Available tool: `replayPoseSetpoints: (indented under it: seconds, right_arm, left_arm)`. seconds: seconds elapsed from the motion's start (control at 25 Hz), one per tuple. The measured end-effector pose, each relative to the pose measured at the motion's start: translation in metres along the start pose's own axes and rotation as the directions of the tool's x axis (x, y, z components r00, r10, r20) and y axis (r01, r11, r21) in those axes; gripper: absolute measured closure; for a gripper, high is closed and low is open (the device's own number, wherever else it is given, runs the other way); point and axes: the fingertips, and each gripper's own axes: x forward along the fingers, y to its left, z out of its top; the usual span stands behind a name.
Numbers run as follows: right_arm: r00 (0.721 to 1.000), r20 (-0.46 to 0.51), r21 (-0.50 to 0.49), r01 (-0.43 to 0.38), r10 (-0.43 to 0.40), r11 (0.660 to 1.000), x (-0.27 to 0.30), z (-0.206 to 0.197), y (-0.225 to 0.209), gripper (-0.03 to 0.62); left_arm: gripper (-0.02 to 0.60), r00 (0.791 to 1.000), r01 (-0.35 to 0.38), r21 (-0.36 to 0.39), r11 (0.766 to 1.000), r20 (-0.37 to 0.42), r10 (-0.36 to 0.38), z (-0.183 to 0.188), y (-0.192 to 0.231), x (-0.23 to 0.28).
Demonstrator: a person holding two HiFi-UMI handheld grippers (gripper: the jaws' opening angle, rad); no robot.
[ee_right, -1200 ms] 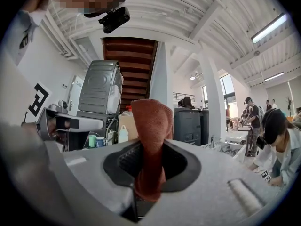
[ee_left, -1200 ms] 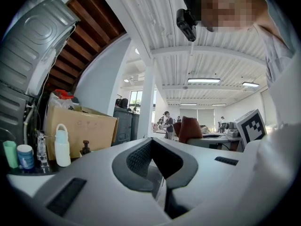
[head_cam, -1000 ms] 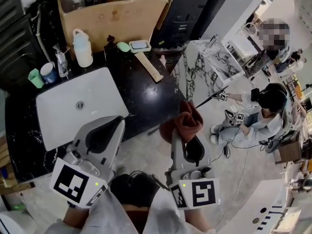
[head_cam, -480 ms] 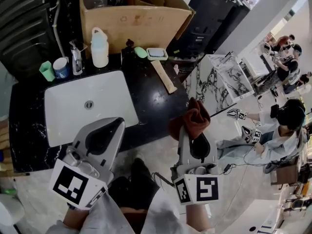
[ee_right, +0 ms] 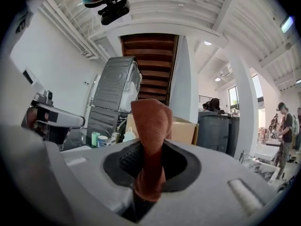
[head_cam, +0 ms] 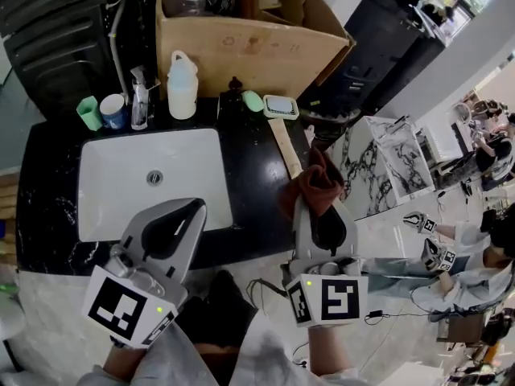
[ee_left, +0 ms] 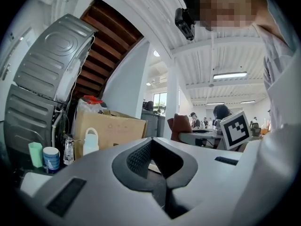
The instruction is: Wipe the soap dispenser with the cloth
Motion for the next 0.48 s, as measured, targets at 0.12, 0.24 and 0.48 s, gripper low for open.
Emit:
replayPoseSetpoints:
  seconds: [0.12, 0.24, 0.48]
  right_arm:
    - [0.999, -0.009, -0.015, -0.046, 0.046, 0.999, 0.028, -0.005, -0.007, 0.519]
    - [0.996, -0.024, -0.011, -0.092, 0.092, 0.996, 0.056, -0.013, -0.015, 0.519]
    - [0.986, -0.042, 0.017, -0.16, 0.16, 0.987, 0.107, -0.029, -0.03, 0.519]
  left_arm:
    - [0.578, 1.0, -0.027, -0.017, 0.999, 0.003, 0.027, 0.0, 0.007, 0.012]
    - [0.578, 0.998, -0.062, -0.019, 0.998, -0.005, 0.062, -0.002, 0.013, 0.024]
    - [0.578, 0.991, -0.134, -0.002, 0.991, -0.025, 0.134, -0.007, 0.027, 0.051]
